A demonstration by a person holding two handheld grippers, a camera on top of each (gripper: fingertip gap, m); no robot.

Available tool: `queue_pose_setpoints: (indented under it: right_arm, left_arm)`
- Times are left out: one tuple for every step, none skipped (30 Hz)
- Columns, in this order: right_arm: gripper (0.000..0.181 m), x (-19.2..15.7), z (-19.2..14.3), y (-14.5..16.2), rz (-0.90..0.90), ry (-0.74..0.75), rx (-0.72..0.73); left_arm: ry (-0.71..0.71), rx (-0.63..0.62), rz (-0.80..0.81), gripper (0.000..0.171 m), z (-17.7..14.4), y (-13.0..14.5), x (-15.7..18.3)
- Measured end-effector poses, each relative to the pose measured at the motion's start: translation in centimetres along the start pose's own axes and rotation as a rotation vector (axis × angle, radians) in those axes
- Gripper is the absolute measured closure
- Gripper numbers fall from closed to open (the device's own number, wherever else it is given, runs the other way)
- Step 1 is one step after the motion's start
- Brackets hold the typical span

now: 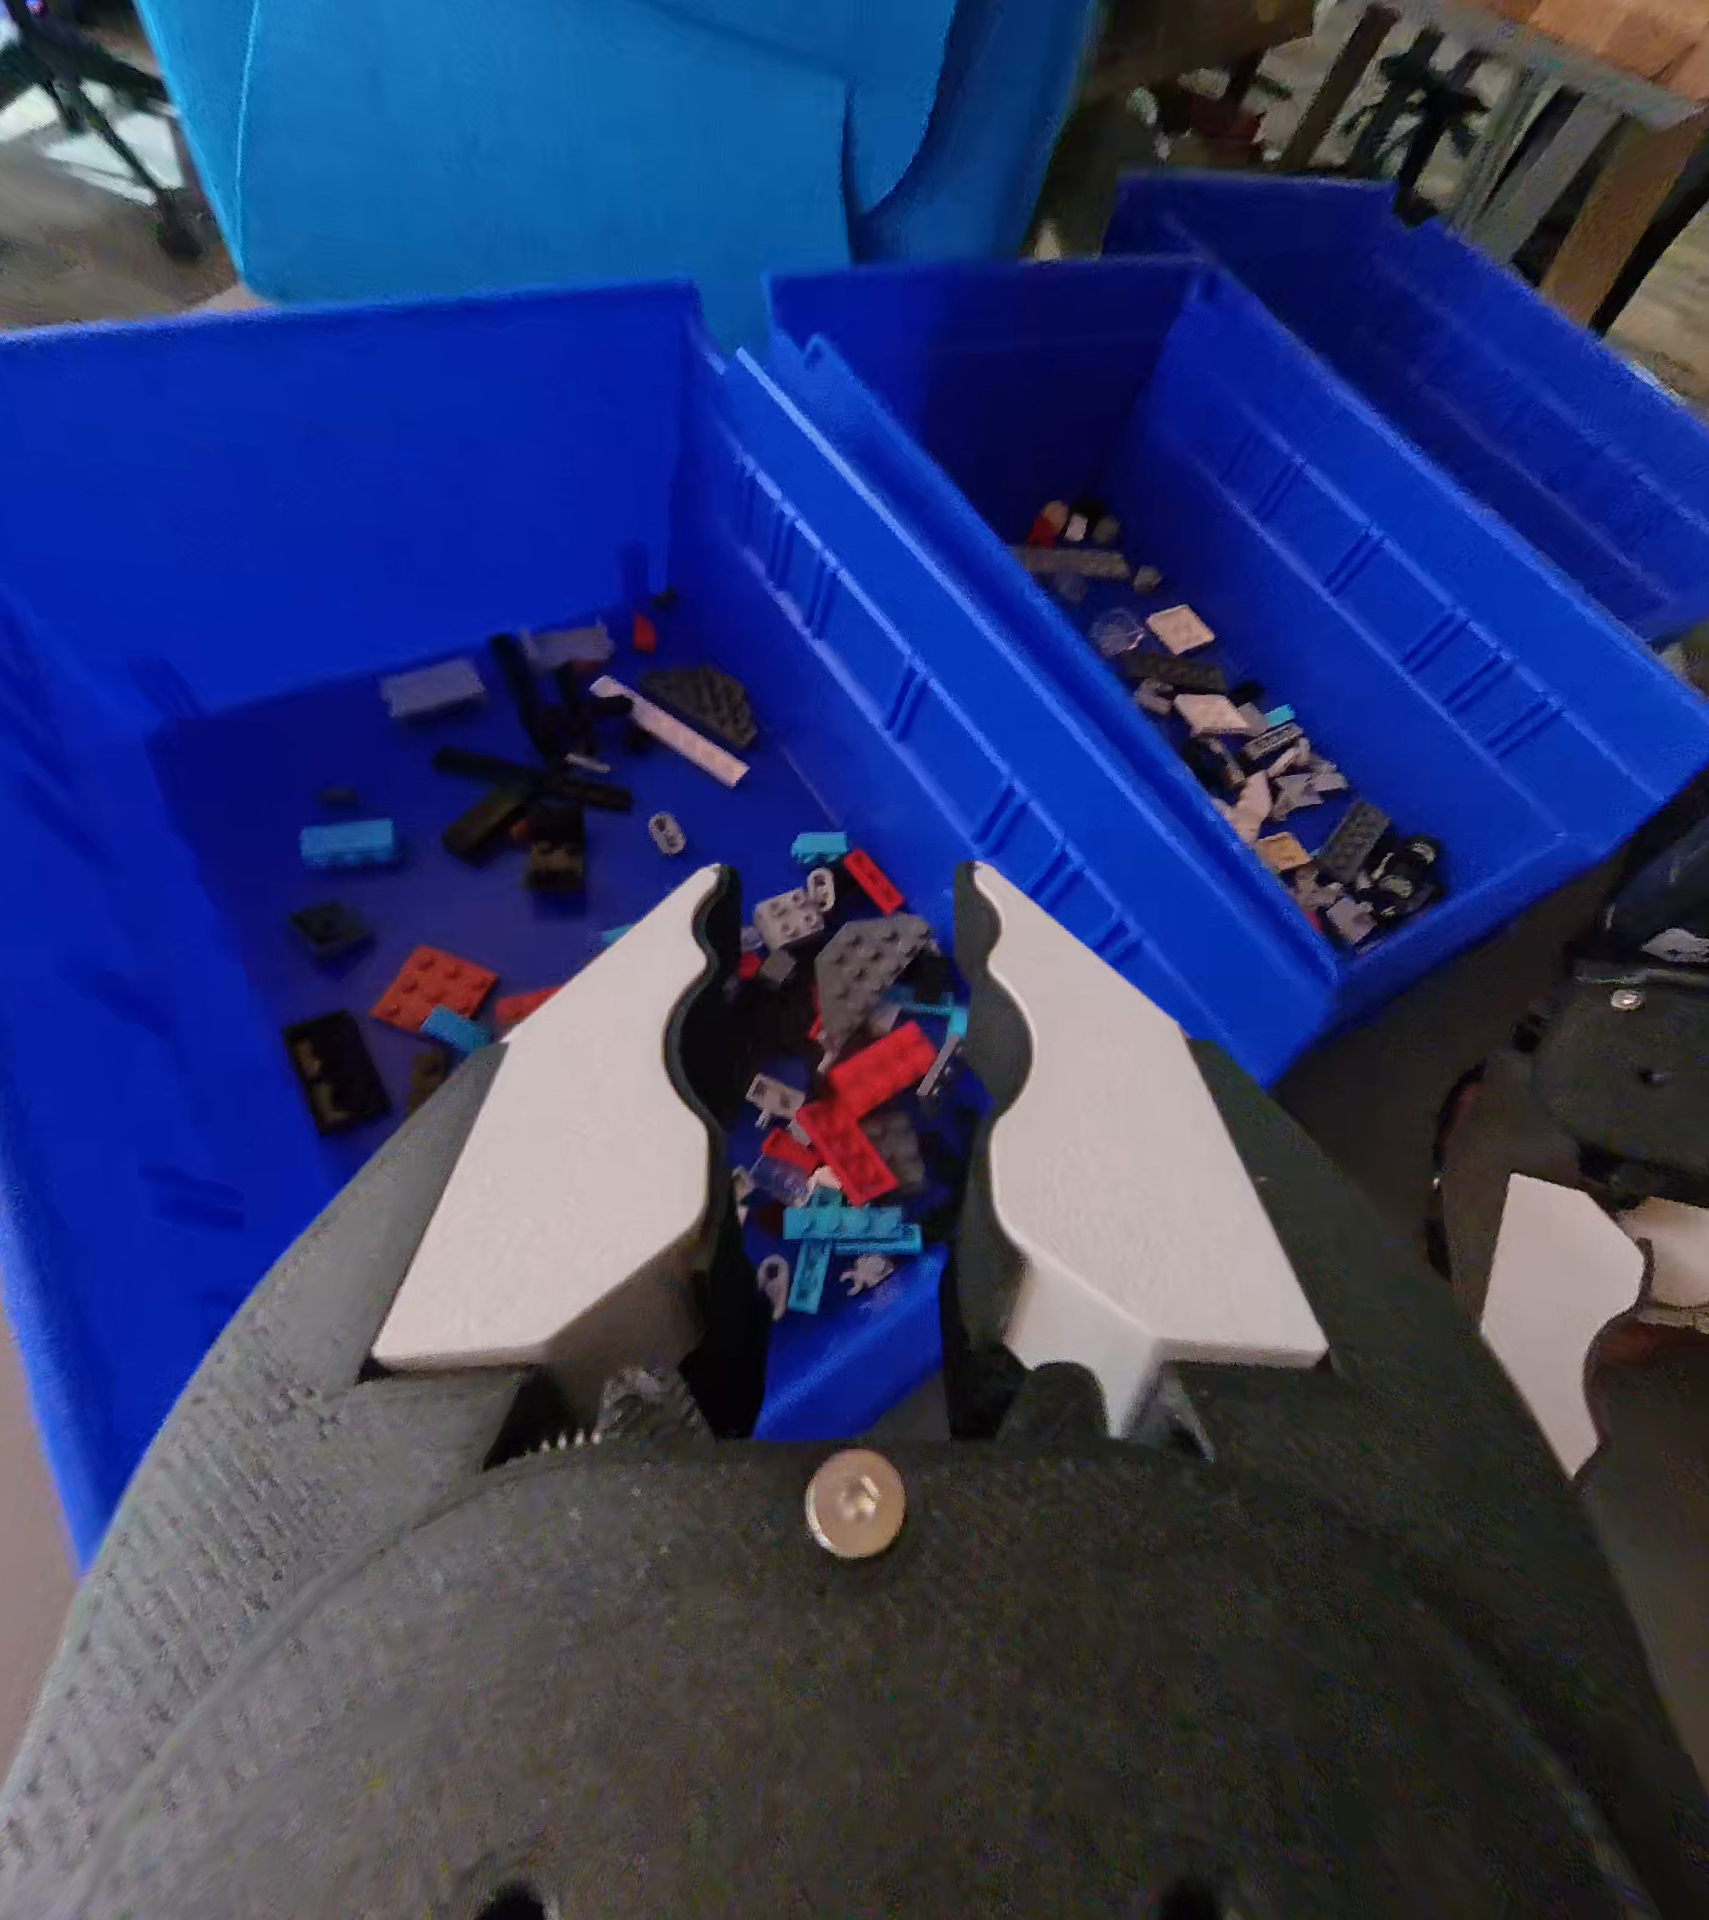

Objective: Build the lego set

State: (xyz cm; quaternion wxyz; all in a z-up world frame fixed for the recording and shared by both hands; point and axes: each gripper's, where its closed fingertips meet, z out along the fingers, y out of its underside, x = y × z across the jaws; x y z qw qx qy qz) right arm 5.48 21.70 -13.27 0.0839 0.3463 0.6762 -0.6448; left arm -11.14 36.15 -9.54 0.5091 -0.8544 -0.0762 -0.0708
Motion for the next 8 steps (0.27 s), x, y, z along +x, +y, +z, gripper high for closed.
queue_pose_setpoints:
  right_arm:
    - [0.141, 0.0, 0.0, 0.0, -0.001, 0.0, 0.001]
    - [0.141, 0.0, 0.0, 0.0, -0.002, 0.0, 0.002]
    - [0.141, 0.0, 0.0, 0.0, -0.002, 0.0, 0.003]
    - [0.141, 0.0, 0.0, 0.0, -0.003, 0.0, 0.003]
    - [0.141, 0.0, 0.0, 0.0, -0.003, -0.001, 0.004]
    - [0.141, 0.0, -0.1, 0.0, -0.003, -0.001, 0.004]
    - [0.141, 0.0, 0.0, 0.0, -0.002, -0.001, 0.004]
    - [0.141, 0.0, 0.0, 0.0, -0.002, -0.001, 0.004]
  left_arm:
    - [0.016, 0.01, 0.007, 0.13, 0.3, -0.1, 0.4]
    - [0.027, 0.011, 0.015, 0.129, 0.6, -0.1, 0.8]
    - [0.036, 0.007, 0.024, 0.129, 1.0, 0.1, 1.1]
    - [0.045, 0.001, 0.031, 0.129, 1.3, 0.3, 1.4]
    - [0.052, -0.006, 0.031, 0.129, 1.7, 0.5, 1.6]
    - [0.058, -0.014, 0.025, 0.129, 2.1, 0.8, 1.7]
    - [0.064, -0.025, 0.012, 0.129, 2.4, 1.2, 1.7]
    - [0.072, -0.036, -0.002, 0.129, 2.8, 1.6, 1.7]
